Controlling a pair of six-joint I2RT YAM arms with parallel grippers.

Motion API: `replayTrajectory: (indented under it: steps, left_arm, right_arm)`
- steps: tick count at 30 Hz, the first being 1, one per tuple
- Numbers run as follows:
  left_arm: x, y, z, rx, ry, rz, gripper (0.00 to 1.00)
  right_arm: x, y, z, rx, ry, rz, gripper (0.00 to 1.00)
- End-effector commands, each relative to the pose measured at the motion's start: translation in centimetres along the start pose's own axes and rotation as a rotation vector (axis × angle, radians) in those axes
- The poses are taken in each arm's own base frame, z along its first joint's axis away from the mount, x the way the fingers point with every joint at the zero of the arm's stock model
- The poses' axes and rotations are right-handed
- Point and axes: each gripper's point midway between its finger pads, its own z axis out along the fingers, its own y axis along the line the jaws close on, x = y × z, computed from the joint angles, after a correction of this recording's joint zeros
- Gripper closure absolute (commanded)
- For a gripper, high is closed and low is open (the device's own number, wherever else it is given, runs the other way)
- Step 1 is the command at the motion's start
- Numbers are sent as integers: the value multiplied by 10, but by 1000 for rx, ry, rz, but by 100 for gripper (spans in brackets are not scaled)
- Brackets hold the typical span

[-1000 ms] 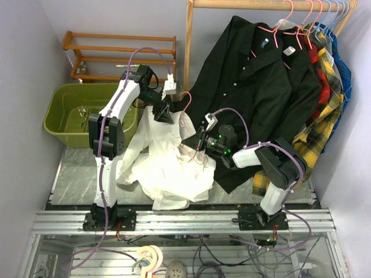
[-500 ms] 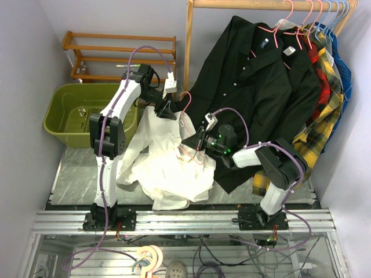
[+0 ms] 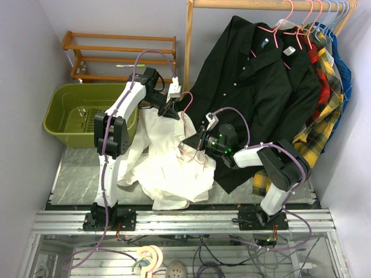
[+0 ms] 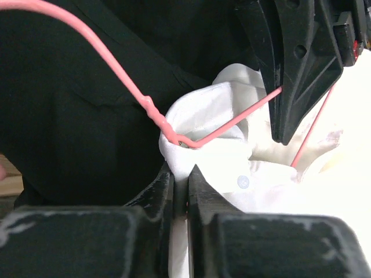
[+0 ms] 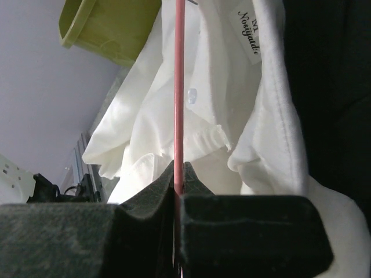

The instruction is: Place the shirt on the hanger

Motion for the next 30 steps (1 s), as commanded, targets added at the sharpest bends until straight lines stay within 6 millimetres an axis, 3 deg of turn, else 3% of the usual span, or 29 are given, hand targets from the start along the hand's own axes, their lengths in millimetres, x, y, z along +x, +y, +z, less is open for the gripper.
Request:
replayTrajectory:
  steps: [1,5,8,9,10,13,14,19,22,25,27,28,30]
  left_arm:
    - [-9,-7,7,34,-40,27,92]
    - [-21,-24,-1,60,-43,69,93]
    - [-34,-42,-7,79,-35,73,93]
    - [-38,-47,-10,75,-30,68,93]
    - [-42,-51,-13,69,-25,69,93]
    - [-57,-62,-26,36,-14,95,93]
    - [-63,-66,-31,19,-12,107,93]
    - [-98,-81,-48,-53,-46,157,93]
    - [-122,-87,-58,-90,-85,182,93]
    - [-149,-81,-71,-219,-115,138,93]
    - [-167,-68,-81,-340,-135,133,93]
    - [-181,-59,-93,-429,-158,94,93]
    - [-192,-55,-103,-497,-189,72,93]
  right_arm:
    - [-31,13,2,-32,-90,-64,100]
    - [-36,22,-2,-57,-107,-62,100]
    - [-48,41,-8,-91,-123,-77,100]
    - [-53,49,-11,-102,-124,-87,94]
    - [-58,56,-14,-101,-123,-101,78]
    - [-82,68,-35,-9,-163,-187,18]
    - [-92,71,-46,30,-189,-228,3]
    - [-139,88,-107,88,-322,-226,0]
    - [-150,88,-146,126,-390,-205,0]
    - [-139,101,-177,126,-424,-217,0]
    - [-116,98,-184,126,-385,-168,0]
    - [-99,100,-192,107,-382,-77,0]
    - [-91,105,-201,73,-427,14,0]
